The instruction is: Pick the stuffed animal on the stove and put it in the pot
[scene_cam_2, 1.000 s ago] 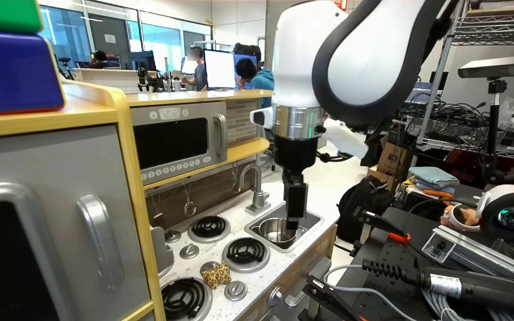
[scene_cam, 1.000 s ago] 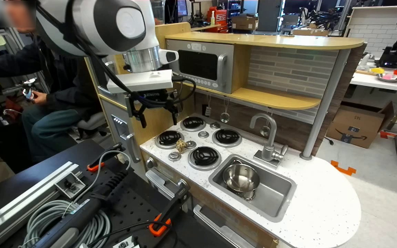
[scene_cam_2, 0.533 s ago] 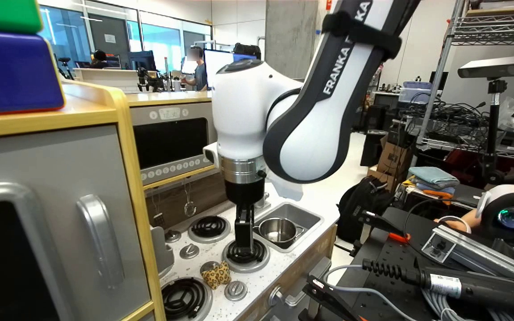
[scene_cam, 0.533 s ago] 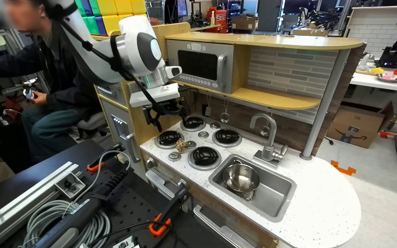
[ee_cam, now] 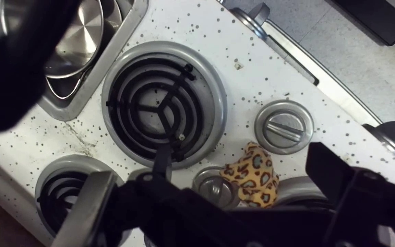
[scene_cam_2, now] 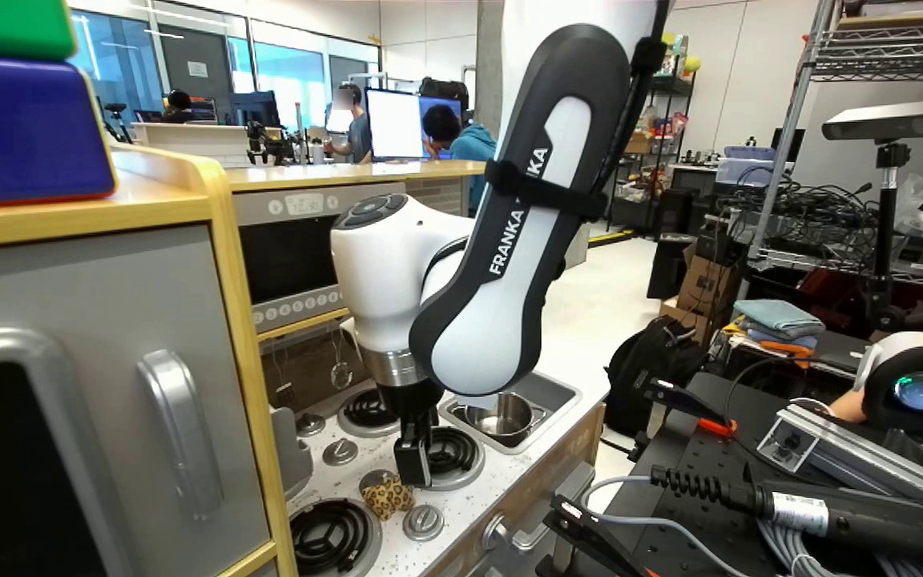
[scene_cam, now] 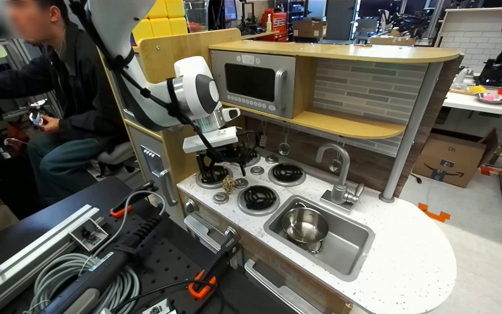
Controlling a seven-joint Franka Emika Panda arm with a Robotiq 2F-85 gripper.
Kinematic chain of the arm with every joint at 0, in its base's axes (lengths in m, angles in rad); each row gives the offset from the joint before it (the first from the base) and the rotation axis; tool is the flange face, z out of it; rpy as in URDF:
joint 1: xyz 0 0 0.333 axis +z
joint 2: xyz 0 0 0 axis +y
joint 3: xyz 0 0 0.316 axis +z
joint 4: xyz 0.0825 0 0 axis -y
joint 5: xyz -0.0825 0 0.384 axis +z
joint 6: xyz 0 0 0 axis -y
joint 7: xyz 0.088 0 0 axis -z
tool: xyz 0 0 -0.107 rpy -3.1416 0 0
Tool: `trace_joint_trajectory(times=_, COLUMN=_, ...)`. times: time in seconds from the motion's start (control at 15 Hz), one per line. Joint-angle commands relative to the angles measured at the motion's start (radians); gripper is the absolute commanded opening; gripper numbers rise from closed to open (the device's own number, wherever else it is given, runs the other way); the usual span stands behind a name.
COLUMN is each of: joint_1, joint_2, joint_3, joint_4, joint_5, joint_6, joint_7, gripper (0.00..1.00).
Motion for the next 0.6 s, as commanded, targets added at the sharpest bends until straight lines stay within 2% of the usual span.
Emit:
trace_joint_trajectory(times=0.0, joint_1=-0.022, joint_2=0.069, joint_3=0.039, joint_4=0.092, joint_5=0.050, joint_6=-0.064, joint_7=-0.030, gripper=1.00)
trace_joint_trajectory(times=0.53, joint_1=-0.016, joint_2=0.139, joint_3=0.055, joint_4=0.159, joint_5=0.091, joint_6=-0.037, joint_7=-0.017, gripper=1.00)
